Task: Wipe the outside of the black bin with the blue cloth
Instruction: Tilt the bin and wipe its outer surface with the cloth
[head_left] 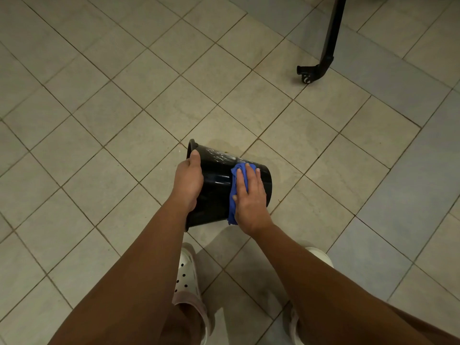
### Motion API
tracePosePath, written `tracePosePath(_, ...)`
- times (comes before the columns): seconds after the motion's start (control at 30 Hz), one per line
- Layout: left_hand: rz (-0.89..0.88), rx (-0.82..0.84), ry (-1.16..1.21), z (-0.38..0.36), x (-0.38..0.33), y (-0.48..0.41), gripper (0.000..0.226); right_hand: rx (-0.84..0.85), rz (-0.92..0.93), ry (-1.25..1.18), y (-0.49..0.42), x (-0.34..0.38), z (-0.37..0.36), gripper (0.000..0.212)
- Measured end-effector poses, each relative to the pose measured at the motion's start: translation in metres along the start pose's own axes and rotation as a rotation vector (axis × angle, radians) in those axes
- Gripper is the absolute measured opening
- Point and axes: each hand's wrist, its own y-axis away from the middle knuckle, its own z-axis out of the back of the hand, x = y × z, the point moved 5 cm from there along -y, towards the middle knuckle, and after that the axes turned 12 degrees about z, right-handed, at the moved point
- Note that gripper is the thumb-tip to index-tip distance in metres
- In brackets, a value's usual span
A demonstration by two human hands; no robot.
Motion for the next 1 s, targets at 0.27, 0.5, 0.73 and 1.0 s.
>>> tracePosePath(0.27, 0.017, -0.005, -0.016, 0.004, 0.003, -0.003, 0.053, 0.091, 0.035, 0.04, -0.003, 0.01, -0.008, 0.106)
tracePosePath(0.5, -0.005, -0.026, 0.057, 0.001, 0.005, 0.0, 0.052, 0.231, -0.236, -0.003, -0.01, -0.01, -0.002, 0.113)
tracePosePath(0.73, -0.016, -0.019, 0.012, -0.001, 0.004, 0.001, 0.053, 0.169, -0.21, 0.062, -0.003, -0.004, -0.003, 0.111)
tracePosePath(1.0, 0.013, 0.075, 0.035, 0.002, 0.006, 0.002, 0.047, 0.206, -0.46, -0.18, -0.011, -0.047, 0.004, 0.084)
